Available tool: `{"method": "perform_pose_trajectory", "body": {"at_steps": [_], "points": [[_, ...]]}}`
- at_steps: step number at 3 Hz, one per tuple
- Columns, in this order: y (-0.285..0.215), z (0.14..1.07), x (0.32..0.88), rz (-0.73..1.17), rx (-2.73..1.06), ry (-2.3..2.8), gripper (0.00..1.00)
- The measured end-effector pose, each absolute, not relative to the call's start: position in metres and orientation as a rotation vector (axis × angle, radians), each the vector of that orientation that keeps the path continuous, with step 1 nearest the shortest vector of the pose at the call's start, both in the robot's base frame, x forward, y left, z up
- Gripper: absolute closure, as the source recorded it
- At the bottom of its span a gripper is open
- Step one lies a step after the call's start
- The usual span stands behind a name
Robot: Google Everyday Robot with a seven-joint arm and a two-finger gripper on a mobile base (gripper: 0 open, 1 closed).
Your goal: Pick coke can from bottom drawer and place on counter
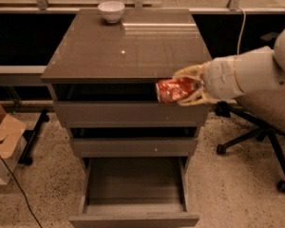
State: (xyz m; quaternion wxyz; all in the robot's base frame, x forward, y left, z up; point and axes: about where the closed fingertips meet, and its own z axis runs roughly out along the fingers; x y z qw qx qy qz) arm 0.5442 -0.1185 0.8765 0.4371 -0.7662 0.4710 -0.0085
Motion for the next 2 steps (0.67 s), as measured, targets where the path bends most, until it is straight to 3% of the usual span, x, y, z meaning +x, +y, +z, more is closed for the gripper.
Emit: {"method": "perform_pose_trajectory", "body": {"at_steps": [2], "points": [[-0.12,0.907,0.62,-0.12,-1.835,1.139,1.0]]}}
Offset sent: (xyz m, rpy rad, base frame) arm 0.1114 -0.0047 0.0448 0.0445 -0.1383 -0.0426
